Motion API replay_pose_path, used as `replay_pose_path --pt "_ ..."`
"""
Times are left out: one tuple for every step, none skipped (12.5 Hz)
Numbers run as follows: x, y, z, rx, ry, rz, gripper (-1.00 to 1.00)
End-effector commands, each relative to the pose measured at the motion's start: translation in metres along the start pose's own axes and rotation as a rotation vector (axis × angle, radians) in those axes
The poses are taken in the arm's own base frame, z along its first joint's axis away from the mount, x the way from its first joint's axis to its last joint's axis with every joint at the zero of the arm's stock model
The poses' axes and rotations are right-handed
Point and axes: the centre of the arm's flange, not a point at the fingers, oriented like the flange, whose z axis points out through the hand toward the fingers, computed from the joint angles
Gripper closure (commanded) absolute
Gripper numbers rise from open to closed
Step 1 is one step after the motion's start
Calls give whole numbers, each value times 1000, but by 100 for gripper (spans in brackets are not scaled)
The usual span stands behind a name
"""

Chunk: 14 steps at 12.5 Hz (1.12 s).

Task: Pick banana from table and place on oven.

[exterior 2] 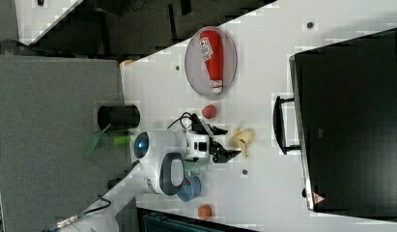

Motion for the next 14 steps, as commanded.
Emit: replay_pose_path --pt "1 -3 11 47 41 19 -100" --pt "0 -4 15 54 44 16 -93" --pt "-1 -4 17 54 44 16 -69" --pt "0 -5 16 57 46 16 -43" --pt "1 -7 13 64 51 16 -18" --pt "1 -6 14 62 50 16 6" --pt "0 -6 15 61 48 15 27" --pt "1 -8 13 66 52 13 45" --pt "2 -11 9 75 57 11 45" --pt "3 -15 2 88 66 8 45" --pt "7 -22 -14 117 88 9 45" --pt "15 -29 -40 155 118 15 46" --pt "21 -35 -71 186 142 17 45" --pt "25 -40 -105 196 152 19 45"
